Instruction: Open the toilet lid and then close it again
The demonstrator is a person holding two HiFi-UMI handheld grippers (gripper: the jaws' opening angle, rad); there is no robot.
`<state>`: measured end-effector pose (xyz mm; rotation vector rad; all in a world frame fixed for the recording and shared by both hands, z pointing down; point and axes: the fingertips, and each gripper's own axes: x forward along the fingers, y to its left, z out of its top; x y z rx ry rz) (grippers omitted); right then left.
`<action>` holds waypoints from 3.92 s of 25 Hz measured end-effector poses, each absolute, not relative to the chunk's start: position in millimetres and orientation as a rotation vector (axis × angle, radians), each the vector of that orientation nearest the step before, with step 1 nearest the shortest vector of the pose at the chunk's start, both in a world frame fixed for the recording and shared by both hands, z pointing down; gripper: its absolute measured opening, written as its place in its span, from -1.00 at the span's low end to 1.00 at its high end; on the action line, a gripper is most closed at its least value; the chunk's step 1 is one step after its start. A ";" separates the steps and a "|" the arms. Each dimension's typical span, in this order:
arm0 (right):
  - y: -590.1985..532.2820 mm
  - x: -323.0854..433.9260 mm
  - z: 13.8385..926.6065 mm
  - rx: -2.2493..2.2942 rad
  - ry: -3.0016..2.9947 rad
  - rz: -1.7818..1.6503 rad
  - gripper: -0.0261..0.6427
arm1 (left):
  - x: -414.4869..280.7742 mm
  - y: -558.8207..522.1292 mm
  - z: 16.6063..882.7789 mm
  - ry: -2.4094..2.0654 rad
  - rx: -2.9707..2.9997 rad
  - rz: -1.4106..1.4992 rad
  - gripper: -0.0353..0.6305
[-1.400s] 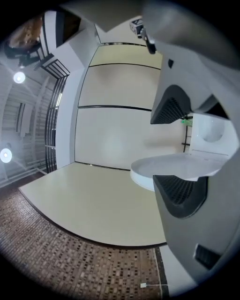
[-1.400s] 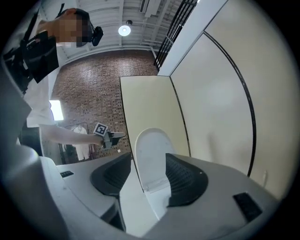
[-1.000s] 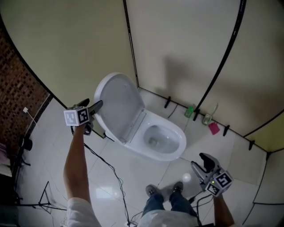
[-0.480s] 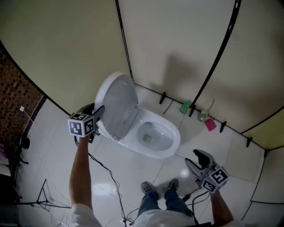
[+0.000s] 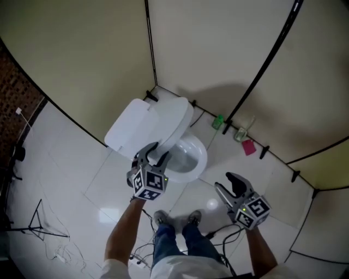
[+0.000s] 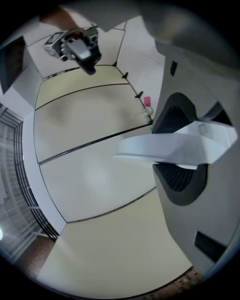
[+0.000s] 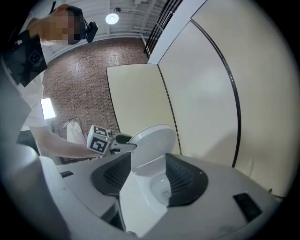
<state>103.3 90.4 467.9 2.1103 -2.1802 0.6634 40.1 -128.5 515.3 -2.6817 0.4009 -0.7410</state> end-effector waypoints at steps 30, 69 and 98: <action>153.5 136.6 718.6 2.025 -2.088 0.968 -0.23 | 88.5 57.8 886.6 -0.058 -2.183 -0.959 -0.09; 118.1 112.0 387.6 1.973 -2.183 0.190 -0.23 | 5.7 29.2 319.4 -0.205 -3.247 -0.104 -0.12; 39.6 -53.8 600.1 3.214 -1.126 1.061 -0.23 | -64.5 -141.8 446.4 -0.971 -2.933 -0.391 -0.12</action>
